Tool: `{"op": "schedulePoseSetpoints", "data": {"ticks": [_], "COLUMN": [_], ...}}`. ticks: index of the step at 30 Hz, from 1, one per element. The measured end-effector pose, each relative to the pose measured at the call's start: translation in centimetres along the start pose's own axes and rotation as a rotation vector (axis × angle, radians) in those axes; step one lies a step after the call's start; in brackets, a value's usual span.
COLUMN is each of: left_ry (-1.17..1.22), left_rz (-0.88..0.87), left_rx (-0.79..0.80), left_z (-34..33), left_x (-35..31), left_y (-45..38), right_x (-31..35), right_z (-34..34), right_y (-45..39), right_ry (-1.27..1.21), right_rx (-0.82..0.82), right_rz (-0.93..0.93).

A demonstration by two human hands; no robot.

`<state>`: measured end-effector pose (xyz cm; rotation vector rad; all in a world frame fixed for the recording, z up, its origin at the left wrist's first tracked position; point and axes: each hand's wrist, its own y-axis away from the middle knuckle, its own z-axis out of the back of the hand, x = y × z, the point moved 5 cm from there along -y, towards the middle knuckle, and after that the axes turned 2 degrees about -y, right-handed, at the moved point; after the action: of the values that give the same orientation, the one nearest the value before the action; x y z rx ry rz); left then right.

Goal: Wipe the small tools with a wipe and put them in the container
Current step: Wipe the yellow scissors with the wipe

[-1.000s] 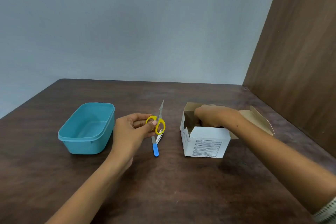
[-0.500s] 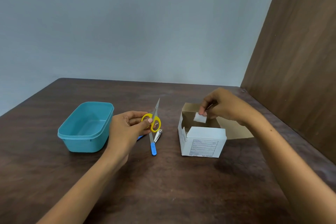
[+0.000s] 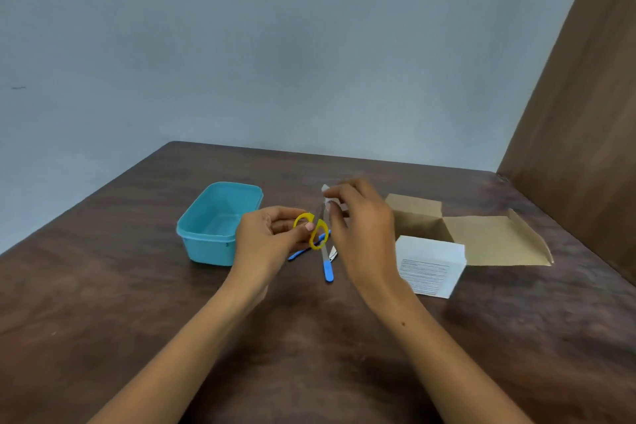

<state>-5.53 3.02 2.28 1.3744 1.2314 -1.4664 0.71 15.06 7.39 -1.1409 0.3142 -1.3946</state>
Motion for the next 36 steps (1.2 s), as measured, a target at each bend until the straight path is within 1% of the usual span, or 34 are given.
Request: {"op": "schedulePoseSetpoints", "data": {"ticks": [1,3,6,9,15,17,22,28,30,33,36], "left_ry": [-0.003,0.005,0.018,0.022,-0.043,-0.043,-0.082,-0.061,-0.060,-0.067,-0.017], "left_rz": [0.008,0.045,0.083,0.084,0.040,0.027,0.013,0.030,0.026,0.002,0.001], "left_rx": [0.008,0.032,0.059,0.071,0.091,0.091,0.077,0.041,0.046,0.051,0.039], "left_z": [0.2,0.4,0.2,0.1,0.3,0.3,0.2,0.6,0.4,0.1,0.3], "left_x": [0.3,0.7,1.0,0.9,0.9,0.8,0.8,0.9,0.8,0.5,0.4], "left_y": [0.4,0.9,1.0,1.2,1.6,1.7,1.7,1.6,1.8,1.9,2.0], "right_x": [-0.1,-0.6,-0.9,-0.9,-1.3,-1.0,-1.3,-0.7,-1.1,-1.0,-0.3], "right_z": [-0.1,-0.4,-0.8,-1.0,-1.7,-1.9,-2.0,-2.6,-2.3,-2.0,-1.9], "right_y": [0.3,0.7,1.3,1.8,2.7,3.1,2.5,3.1,2.9,2.4,2.7], "right_ry": [0.014,0.008,0.041,0.054,-0.009,-0.045,-0.008,-0.004,-0.025,-0.001,0.013], "right_rx": [-0.022,-0.044,-0.017,0.041,0.197,0.226,0.164,0.237,0.216,0.142,0.157], "right_rz": [0.035,0.037,0.024,0.068,0.091,0.103,0.077,0.063,0.039,0.043,0.077]}}
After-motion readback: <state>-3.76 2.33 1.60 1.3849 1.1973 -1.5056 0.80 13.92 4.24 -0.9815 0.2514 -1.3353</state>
